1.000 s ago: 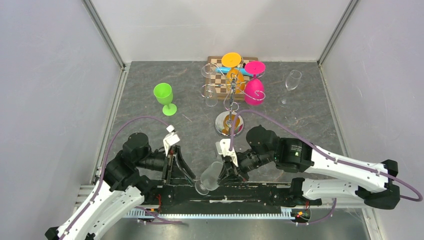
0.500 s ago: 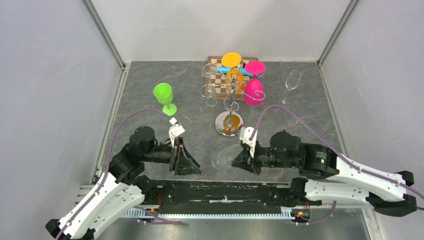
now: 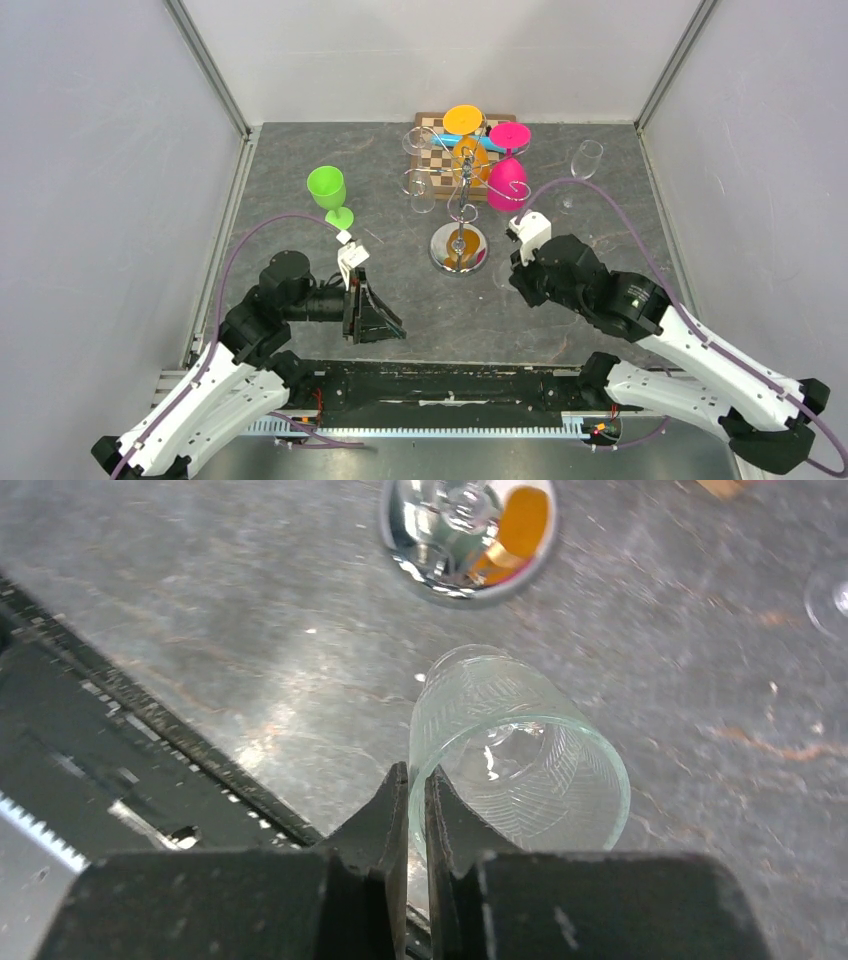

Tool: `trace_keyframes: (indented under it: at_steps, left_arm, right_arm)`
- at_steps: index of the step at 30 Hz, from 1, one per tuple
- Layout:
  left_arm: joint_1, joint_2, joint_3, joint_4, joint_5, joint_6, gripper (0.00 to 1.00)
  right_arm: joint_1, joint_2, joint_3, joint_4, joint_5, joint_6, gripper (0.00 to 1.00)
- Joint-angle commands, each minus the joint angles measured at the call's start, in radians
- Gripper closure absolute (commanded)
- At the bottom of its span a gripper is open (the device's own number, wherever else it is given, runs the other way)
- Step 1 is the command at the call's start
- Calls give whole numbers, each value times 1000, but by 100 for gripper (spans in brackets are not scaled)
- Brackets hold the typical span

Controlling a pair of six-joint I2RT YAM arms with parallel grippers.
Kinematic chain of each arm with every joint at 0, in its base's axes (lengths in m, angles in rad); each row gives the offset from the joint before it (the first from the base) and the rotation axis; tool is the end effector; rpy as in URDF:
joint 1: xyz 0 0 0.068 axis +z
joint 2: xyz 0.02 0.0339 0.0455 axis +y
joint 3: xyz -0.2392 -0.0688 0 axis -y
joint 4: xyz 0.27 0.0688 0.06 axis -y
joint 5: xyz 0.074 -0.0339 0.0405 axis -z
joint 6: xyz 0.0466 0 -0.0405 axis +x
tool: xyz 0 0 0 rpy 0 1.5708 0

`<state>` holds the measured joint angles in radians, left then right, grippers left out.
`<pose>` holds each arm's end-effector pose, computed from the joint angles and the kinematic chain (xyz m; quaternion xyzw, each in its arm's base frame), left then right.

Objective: Take the wine glass off the wine glass rack
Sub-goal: Place the wine glass at the center of the board.

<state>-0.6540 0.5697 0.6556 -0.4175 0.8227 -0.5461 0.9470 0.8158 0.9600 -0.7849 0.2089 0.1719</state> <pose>0.1240 -0.1381 0.2911 0.2721 0.7326 -0.5692 0.2555 0.1308 0.1652 0.3144 -0.2927 0.8407 0.1577 0.4275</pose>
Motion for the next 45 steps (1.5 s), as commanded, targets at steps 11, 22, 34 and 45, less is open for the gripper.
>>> trace_keyframes:
  at_steps: [11,22,34,45]
  left_arm:
    - [2,-74,2,4,-25,65,47]
    - [2,-78,-16,26,-33,46,47]
    - [-1,-99,-19,24,-45,46,47]
    - [-12,-100,-18,23,-51,44,47]
  right_arm:
    - [-512,90,-33,102,-71,-22,100]
    - [-759,218,-78,244,-132,-16,100]
    - [-860,422,37,289,-80,-58,100]
    - [-907,581,160,289,-81,-72,100]
